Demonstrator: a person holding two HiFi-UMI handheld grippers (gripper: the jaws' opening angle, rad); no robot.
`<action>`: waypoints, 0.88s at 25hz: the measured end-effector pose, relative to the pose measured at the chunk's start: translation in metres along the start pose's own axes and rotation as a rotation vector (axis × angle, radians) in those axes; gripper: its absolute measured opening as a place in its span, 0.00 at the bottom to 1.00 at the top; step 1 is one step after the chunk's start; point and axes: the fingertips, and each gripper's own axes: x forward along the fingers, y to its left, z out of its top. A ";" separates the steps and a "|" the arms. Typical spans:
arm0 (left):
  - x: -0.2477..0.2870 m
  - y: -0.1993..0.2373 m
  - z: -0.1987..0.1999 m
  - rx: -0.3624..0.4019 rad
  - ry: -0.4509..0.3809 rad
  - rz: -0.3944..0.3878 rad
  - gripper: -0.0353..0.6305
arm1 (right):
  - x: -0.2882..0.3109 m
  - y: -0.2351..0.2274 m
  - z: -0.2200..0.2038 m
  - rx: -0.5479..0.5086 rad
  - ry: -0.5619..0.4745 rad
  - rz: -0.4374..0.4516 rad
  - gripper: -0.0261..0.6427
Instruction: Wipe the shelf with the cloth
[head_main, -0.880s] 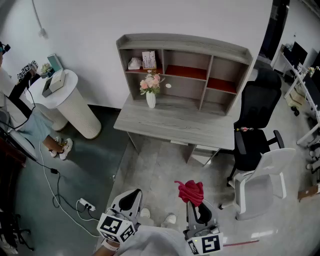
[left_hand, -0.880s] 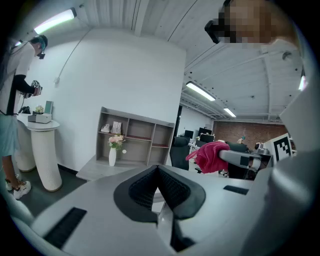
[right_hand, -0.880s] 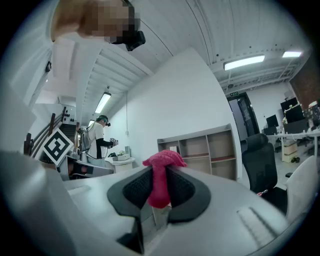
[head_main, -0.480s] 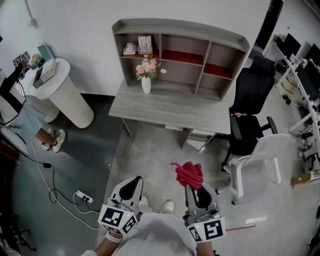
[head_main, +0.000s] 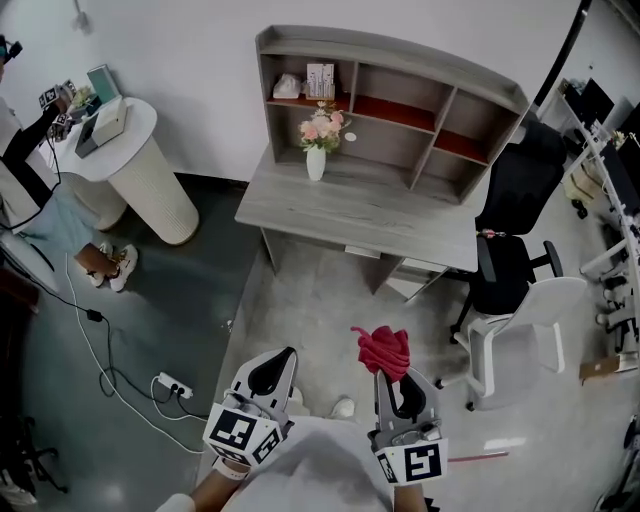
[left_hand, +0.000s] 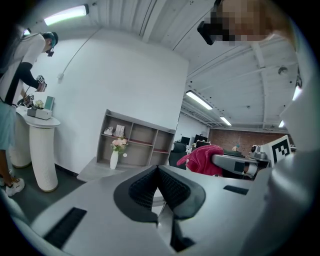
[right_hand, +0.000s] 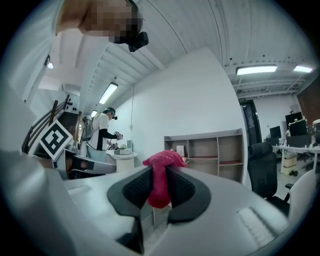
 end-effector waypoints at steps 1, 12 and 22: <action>-0.002 0.007 0.001 -0.001 0.001 -0.001 0.06 | 0.005 0.005 -0.001 0.002 -0.001 0.000 0.17; -0.012 0.088 -0.001 -0.012 0.017 -0.040 0.06 | 0.052 0.058 -0.013 0.006 0.010 -0.049 0.17; 0.051 0.108 0.020 -0.003 0.016 -0.095 0.06 | 0.098 0.015 -0.009 0.027 0.004 -0.113 0.17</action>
